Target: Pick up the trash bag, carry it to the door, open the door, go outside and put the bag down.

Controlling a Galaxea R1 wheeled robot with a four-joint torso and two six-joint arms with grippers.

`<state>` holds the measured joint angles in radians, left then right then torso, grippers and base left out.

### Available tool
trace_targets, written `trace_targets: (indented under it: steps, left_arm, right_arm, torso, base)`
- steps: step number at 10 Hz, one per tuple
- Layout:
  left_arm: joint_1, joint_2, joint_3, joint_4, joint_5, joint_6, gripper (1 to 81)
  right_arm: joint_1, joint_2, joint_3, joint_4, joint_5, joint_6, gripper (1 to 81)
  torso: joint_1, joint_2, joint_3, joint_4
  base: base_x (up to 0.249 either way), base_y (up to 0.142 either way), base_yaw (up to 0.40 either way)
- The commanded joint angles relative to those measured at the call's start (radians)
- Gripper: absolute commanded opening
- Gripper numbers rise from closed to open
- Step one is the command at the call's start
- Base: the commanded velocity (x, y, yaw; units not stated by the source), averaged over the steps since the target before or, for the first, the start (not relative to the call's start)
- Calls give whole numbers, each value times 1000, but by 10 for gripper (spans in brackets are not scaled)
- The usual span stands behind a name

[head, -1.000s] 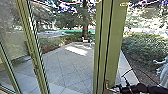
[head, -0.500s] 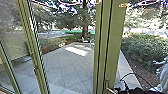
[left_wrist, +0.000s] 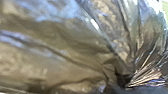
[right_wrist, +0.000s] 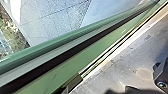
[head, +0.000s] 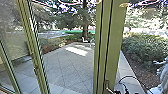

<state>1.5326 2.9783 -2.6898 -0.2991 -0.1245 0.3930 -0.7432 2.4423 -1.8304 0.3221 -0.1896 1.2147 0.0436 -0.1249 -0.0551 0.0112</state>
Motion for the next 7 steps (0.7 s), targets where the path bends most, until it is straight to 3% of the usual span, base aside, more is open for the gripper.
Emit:
trace_targets:
  steps: [1, 5, 7]
  left_arm:
    - [-53, -2, -1, -2, 49, 4, 10]
    - [-50, -1, -1, -2, 49, 4, 10]
    - [-47, 1, -1, -3, 49, 4, 10]
  right_arm:
    - [-60, 62, -15, -126, -64, 26, 811]
    - [-117, 74, 0, -218, 22, 25, 811]
    - [-131, 72, 11, -229, 41, 25, 811]
  torso:
    - [0, 0, 0, 0]
    - [0, 0, 0, 0]
    - [0, 0, 0, 0]
  base:
    - [0, 0, 0]
    - [0, 0, 0]
    - [0, 0, 0]
